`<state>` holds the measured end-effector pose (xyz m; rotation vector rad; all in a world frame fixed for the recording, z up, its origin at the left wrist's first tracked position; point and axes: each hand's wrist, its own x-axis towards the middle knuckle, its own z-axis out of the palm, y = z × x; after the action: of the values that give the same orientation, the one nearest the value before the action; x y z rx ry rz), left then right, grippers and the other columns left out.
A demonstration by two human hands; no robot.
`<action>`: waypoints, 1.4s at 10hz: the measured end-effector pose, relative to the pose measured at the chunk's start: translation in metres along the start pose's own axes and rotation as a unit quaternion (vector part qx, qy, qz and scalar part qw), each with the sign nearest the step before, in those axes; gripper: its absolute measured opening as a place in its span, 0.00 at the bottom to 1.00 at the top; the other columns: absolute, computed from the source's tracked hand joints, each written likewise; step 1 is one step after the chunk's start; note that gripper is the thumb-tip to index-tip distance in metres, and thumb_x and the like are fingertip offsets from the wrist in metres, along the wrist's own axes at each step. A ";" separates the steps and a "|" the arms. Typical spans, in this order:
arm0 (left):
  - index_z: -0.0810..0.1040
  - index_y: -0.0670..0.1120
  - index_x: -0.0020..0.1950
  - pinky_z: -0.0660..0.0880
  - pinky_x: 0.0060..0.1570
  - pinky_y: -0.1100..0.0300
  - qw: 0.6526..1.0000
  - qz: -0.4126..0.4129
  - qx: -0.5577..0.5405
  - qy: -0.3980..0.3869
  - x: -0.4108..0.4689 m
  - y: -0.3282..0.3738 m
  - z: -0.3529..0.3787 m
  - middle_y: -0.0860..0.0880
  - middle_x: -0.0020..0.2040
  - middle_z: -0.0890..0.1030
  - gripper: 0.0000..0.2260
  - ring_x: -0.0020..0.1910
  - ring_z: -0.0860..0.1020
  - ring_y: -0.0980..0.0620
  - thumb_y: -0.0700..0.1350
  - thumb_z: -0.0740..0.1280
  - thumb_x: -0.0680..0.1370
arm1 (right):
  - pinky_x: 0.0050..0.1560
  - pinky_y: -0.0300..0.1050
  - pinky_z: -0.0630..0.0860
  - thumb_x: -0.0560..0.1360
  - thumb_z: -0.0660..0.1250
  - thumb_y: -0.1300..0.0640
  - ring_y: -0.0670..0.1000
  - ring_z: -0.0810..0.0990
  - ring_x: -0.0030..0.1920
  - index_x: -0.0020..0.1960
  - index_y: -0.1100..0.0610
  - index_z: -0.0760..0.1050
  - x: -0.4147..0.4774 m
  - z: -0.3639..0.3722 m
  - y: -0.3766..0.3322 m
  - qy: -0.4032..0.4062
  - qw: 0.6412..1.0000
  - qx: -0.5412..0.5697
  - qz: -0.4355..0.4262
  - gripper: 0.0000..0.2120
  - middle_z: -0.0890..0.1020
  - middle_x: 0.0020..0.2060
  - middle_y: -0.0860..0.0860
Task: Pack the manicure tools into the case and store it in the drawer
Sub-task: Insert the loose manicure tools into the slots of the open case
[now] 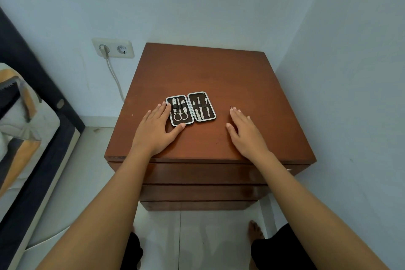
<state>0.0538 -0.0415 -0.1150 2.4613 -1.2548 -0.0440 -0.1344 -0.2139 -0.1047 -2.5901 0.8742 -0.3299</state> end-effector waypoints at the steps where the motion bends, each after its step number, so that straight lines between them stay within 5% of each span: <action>1: 0.52 0.48 0.77 0.47 0.74 0.55 1.000 -0.001 0.002 -0.001 0.000 0.000 0.000 0.49 0.78 0.54 0.34 0.76 0.51 0.54 0.65 0.54 0.76 | 0.65 0.43 0.63 0.78 0.60 0.54 0.53 0.67 0.68 0.67 0.59 0.68 0.001 -0.005 0.000 0.086 0.992 0.078 0.054 0.19 0.70 0.66 0.55; 3: 0.52 0.48 0.77 0.47 0.74 0.55 1.000 -0.001 0.001 0.004 0.000 -0.001 0.001 0.49 0.78 0.55 0.35 0.76 0.52 0.54 0.65 0.54 0.76 | 0.56 0.47 0.69 0.73 0.66 0.45 0.54 0.70 0.57 0.51 0.56 0.75 0.022 -0.006 -0.008 0.115 0.978 0.084 0.155 0.15 0.74 0.54 0.53; 7: 0.52 0.48 0.77 0.46 0.74 0.55 1.000 0.000 0.001 0.001 0.000 0.000 0.000 0.49 0.78 0.54 0.35 0.76 0.51 0.53 0.65 0.54 0.76 | 0.57 0.52 0.68 0.77 0.61 0.52 0.57 0.70 0.58 0.47 0.56 0.79 0.035 0.001 -0.032 0.088 0.980 0.008 0.181 0.10 0.77 0.53 0.55; 8: 0.52 0.48 0.77 0.46 0.74 0.55 1.000 -0.001 0.000 0.000 0.001 0.000 0.000 0.49 0.78 0.54 0.35 0.76 0.51 0.54 0.65 0.54 0.76 | 0.58 0.52 0.67 0.79 0.58 0.52 0.57 0.70 0.58 0.52 0.58 0.77 0.033 0.002 -0.032 0.074 0.983 -0.003 0.168 0.12 0.76 0.55 0.56; 9: 0.52 0.48 0.77 0.46 0.74 0.56 1.000 -0.001 0.001 0.000 0.001 0.000 0.000 0.49 0.78 0.54 0.35 0.76 0.51 0.54 0.65 0.53 0.76 | 0.58 0.51 0.68 0.79 0.58 0.55 0.54 0.73 0.54 0.49 0.57 0.74 0.027 0.000 -0.035 0.057 0.984 0.100 0.133 0.09 0.77 0.52 0.54; 10: 0.52 0.48 0.77 0.46 0.74 0.56 1.000 0.000 -0.001 0.000 0.000 0.000 0.000 0.49 0.78 0.54 0.35 0.76 0.51 0.54 0.65 0.54 0.76 | 0.48 0.44 0.71 0.77 0.61 0.59 0.49 0.74 0.46 0.46 0.59 0.74 0.023 0.001 -0.044 0.058 0.980 0.169 0.082 0.05 0.78 0.45 0.52; 14: 0.52 0.48 0.77 0.47 0.74 0.55 1.000 0.001 -0.007 0.004 0.001 -0.002 0.001 0.50 0.78 0.54 0.35 0.76 0.51 0.54 0.65 0.54 0.76 | 0.41 0.47 0.74 0.76 0.63 0.60 0.53 0.75 0.40 0.46 0.59 0.80 0.024 0.011 -0.056 0.103 0.989 0.102 0.040 0.08 0.75 0.40 0.53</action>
<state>0.0555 -0.0419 -0.1163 2.4470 -1.2492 -0.0418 -0.0819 -0.1848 -0.0882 -2.3549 0.9569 -0.6393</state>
